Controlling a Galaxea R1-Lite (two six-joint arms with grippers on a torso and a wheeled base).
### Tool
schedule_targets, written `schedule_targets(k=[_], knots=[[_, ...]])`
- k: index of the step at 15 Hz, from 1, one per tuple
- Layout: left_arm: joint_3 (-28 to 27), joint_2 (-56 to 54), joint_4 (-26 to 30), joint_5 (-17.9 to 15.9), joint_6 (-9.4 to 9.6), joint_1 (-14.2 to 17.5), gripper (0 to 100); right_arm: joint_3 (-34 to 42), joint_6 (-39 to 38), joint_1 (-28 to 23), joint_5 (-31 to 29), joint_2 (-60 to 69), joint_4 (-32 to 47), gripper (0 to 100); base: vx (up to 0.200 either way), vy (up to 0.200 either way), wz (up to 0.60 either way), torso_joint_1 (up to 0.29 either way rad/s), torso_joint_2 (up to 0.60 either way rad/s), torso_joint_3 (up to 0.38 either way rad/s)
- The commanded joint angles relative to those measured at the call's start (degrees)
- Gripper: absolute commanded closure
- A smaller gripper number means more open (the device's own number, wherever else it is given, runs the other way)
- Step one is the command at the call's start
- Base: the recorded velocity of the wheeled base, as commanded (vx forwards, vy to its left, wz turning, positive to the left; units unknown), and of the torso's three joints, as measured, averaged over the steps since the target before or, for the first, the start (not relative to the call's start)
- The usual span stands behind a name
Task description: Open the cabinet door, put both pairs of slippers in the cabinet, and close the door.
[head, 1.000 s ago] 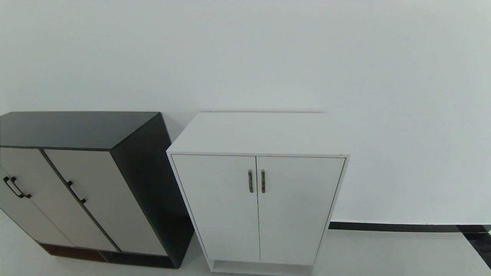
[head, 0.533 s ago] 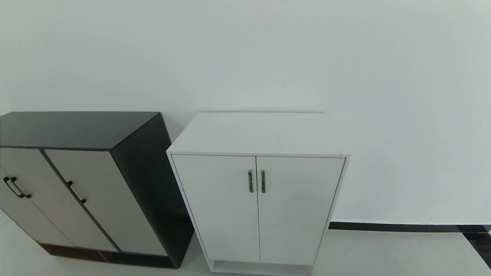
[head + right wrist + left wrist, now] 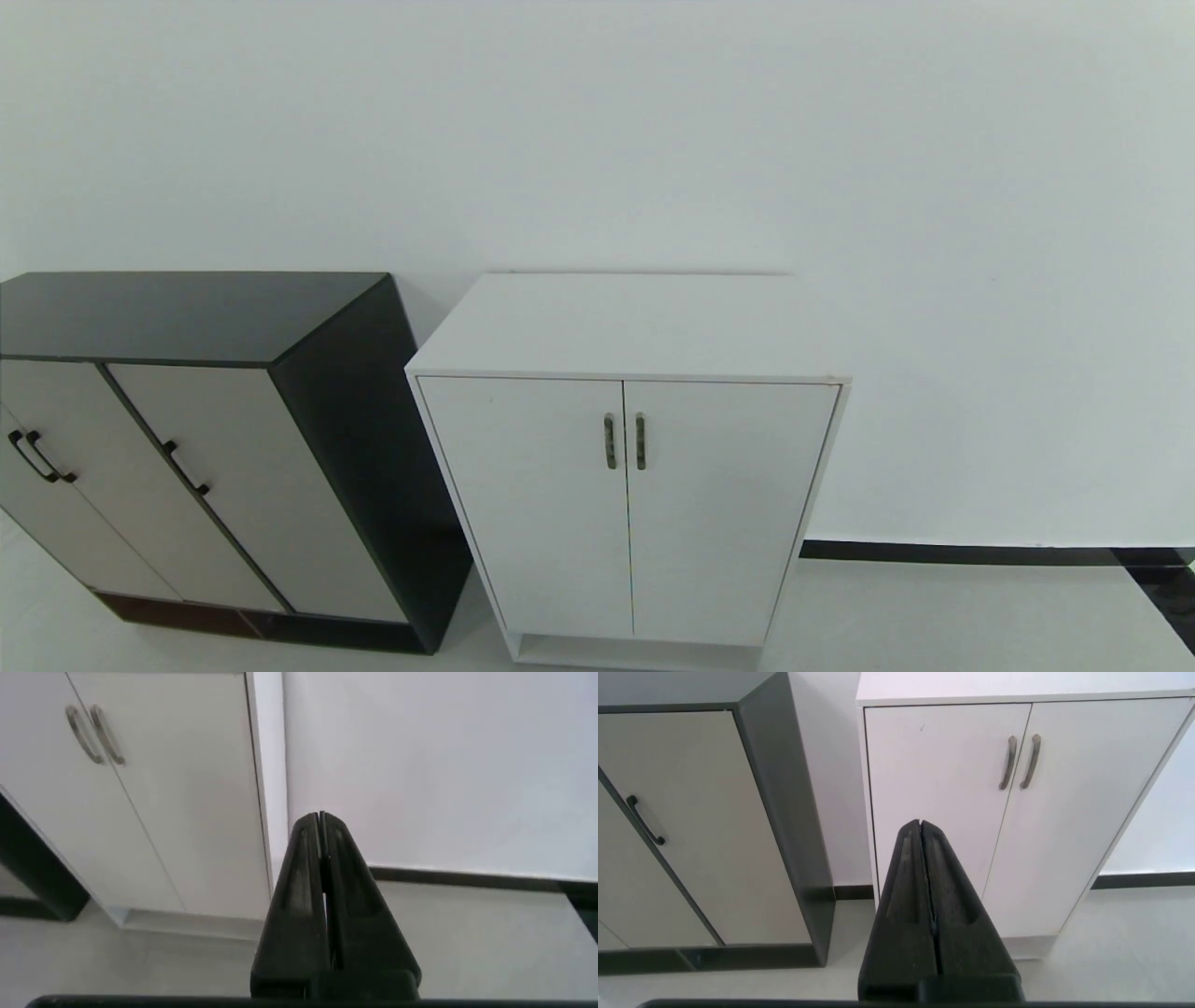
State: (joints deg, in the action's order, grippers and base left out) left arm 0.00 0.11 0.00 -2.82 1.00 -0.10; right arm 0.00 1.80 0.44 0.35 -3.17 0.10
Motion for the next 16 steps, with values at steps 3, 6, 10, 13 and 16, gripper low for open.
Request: schedule_targets(k=[3,6,10,13,16], knots=[[0.00,0.07,-0.09,0.00,-0.03,0.01,100,0.00,0.13,-0.35,-1.32,3.17,-0.01,100,0.000,0.000,0.00,0.000,0.00,0.000],[0.00,0.07,-0.09,0.00,0.32,0.01,100,0.00,-0.31,-0.35,-1.58,3.17,-0.01,100,0.000,0.000,0.00,0.000,0.00,0.000],[0.00,0.07,-0.09,0.09,0.14,0.01,100,0.00,-1.19,-0.35,-1.58,3.17,-0.01,100,0.000,0.000,0.00,0.000,0.00,0.000],[0.00,0.07,-0.09,0.09,0.14,0.01,100,0.00,-3.47,-0.35,-1.50,3.17,-0.27,100,0.000,0.000,0.00,0.000,0.00,0.000],[0.00,0.07,-0.09,0.09,0.14,0.01,100,0.00,-3.21,-0.35,-1.41,3.17,-0.19,100,0.000,0.000,0.00,0.000,0.00,0.000]])
